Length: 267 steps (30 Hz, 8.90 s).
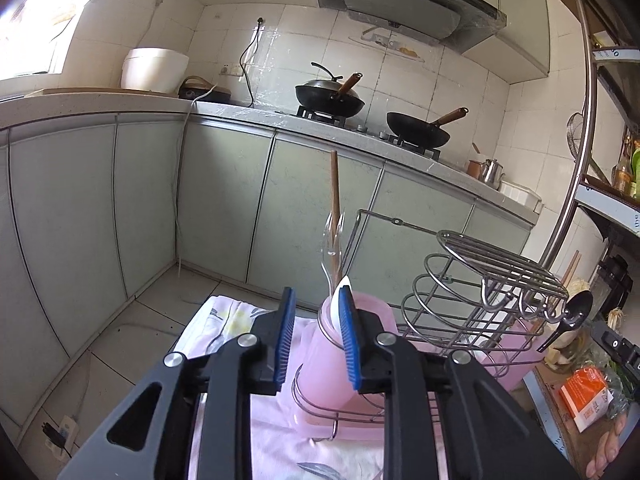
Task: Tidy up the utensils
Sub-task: 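Open both tools to drop the spoons into the pink cup, then grasp the thin black utensil with the left tool while the right tool grasps a dark chopstick, then lift both held utensils upright and carry them over the pink cup, then open both tools to drop the utensils into the pink cup, then grasp the dark chopstick with the left tool while the right tool grasps the wooden chopstick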
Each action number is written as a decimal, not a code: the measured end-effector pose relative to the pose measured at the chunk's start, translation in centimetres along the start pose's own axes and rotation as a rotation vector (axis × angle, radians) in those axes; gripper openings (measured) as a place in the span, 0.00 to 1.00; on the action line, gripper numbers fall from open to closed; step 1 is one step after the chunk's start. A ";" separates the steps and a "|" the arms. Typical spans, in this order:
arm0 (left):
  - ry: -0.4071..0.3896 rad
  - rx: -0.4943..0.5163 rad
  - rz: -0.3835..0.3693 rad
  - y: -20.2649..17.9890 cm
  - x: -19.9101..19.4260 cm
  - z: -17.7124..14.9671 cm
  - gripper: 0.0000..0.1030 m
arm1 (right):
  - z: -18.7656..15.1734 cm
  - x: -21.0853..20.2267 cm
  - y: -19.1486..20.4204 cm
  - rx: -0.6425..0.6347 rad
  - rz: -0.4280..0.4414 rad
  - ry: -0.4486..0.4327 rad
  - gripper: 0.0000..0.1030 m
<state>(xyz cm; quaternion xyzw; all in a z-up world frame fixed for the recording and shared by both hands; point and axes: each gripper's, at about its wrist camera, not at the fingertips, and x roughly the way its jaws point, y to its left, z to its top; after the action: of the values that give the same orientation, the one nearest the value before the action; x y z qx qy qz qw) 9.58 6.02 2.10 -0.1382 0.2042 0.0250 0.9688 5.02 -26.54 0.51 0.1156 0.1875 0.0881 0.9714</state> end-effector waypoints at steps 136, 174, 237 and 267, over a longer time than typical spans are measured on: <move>0.113 -0.087 -0.260 1.2 -7.4 2.4 0.02 | -0.8 -3.9 1.4 0.113 0.144 0.115 0.05; -0.356 0.020 -0.014 -4.4 1.1 5.8 0.02 | 2.6 2.2 1.8 -0.087 0.018 0.007 0.05; 0.319 0.072 -0.133 -2.1 -4.5 -9.5 0.20 | -9.6 1.0 3.9 0.076 0.136 0.434 0.36; 0.498 -0.030 -0.102 0.4 -3.6 -14.5 0.20 | -19.7 5.9 4.6 0.295 0.257 0.749 0.08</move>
<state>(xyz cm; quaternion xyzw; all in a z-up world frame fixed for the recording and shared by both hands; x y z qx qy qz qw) 0.62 2.36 -9.32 -0.1647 0.4289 -0.0555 0.8864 2.26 -17.10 -18.18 0.2357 0.5225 0.2166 0.7903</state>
